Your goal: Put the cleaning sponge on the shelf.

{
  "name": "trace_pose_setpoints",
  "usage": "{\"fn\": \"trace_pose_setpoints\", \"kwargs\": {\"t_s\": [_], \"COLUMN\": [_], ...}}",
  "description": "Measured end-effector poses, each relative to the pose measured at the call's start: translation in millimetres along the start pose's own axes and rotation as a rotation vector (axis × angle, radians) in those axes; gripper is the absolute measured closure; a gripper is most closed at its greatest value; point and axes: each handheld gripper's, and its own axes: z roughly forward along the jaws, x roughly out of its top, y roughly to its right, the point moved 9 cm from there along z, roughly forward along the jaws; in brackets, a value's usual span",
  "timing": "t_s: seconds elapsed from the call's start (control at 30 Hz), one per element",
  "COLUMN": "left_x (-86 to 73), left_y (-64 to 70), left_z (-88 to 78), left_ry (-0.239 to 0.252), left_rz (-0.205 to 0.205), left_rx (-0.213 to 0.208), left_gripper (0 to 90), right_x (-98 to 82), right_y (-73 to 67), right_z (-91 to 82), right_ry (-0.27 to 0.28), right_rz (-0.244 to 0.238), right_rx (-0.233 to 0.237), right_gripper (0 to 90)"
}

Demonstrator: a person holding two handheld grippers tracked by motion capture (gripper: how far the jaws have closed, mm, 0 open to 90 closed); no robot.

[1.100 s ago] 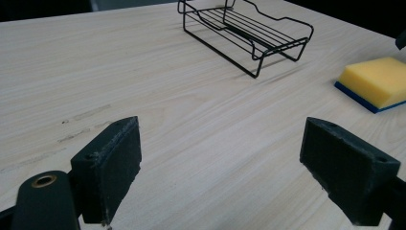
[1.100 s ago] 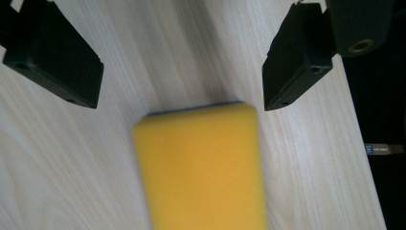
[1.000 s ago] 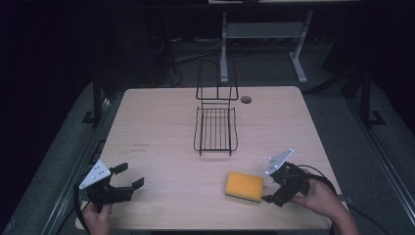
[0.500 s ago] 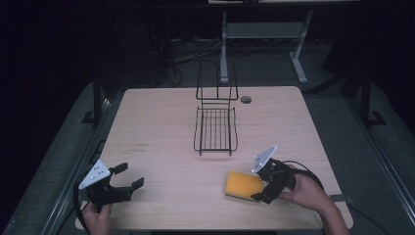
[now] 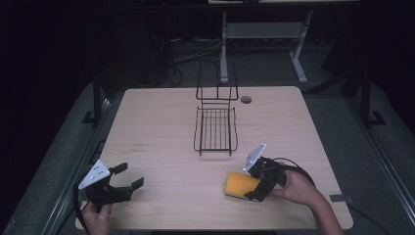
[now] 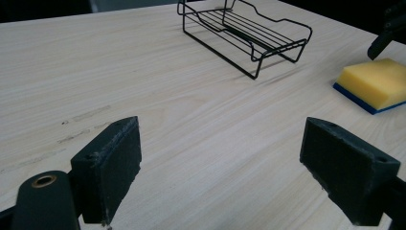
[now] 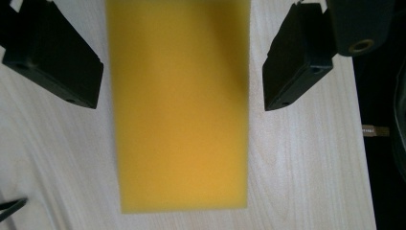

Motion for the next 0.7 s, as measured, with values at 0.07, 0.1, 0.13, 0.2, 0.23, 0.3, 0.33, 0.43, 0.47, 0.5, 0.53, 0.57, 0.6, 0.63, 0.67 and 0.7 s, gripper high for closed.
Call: {"fn": "trace_pose_setpoints", "kwargs": {"t_s": [0.07,0.1,0.13,0.2,0.23,0.3,0.33,0.43,0.47,0.5,0.53,0.57,0.6,0.63,0.67,0.7], "left_x": [0.1,0.0,0.0,0.0,0.0,-0.1,0.0,0.1,0.1,0.2,0.3,0.5,0.4,0.4,0.4,0.5], "left_y": [0.0,-0.2,-0.2,-0.4,-0.6,-0.5,-0.6,-0.6,-0.5,-0.4,-0.7,-0.3,-0.4,-0.5,-0.6,-0.6], "left_z": [-0.1,-0.2,-0.3,-0.2,-0.1,-0.1,-0.1,-0.3,-0.4,-0.4,-0.5,-0.5,-0.6,-0.6,-0.6,-0.7], "left_ry": [0.0,0.0,0.0,0.001,0.0,0.0,0.0,0.001,0.001,0.001,0.001,0.004,0.003,0.003,0.003,0.004], "left_rz": [0.0,0.0,0.0,-0.002,-0.002,-0.004,-0.002,0.0,0.0,0.0,0.004,-0.002,-0.001,-0.001,-0.002,-0.002], "left_rx": [0.001,0.002,0.002,0.001,0.002,0.001,0.001,0.001,0.001,0.002,0.002,0.002,0.002,0.002,0.002,0.002], "left_gripper": [13.4,13.4,13.4,13.4,13.4,13.4,13.4,13.4,13.4,13.4,13.5,13.4,13.4,13.4,13.4,13.4], "right_x": [0.4,0.6,1.0,1.3,1.4,1.7,1.8,1.9,2.2,2.1,2.1,2.3,2.3,2.2,2.4,2.5], "right_y": [0.7,0.9,0.9,1.4,1.7,2.5,2.5,3.0,3.1,2.9,2.8,3.0,3.0,2.7,2.9,3.0], "right_z": [2.0,2.6,3.6,4.7,5.7,7.2,7.6,9.9,10.8,12.0,13.0,14.0,15.3,16.1,17.2,17.9], "right_ry": [-0.005,-0.006,-0.007,-0.01,-0.011,-0.013,-0.016,-0.024,-0.024,-0.031,-0.035,-0.036,-0.041,-0.046,-0.048,-0.05], "right_rz": [0.001,0.001,0.002,0.0,0.002,0.004,0.007,0.004,0.001,-0.002,0.0,-0.003,-0.009,-0.006,-0.008,-0.01], "right_rx": [0.003,0.004,0.007,0.009,0.012,0.015,0.017,0.017,0.017,0.02,0.018,0.017,0.019,0.019,0.017,0.017], "right_gripper": [13.5,13.5,13.5,13.5,13.5,13.5,13.5,13.5,13.5,13.5,13.5,13.5,13.5,13.5,13.5,13.6]}}
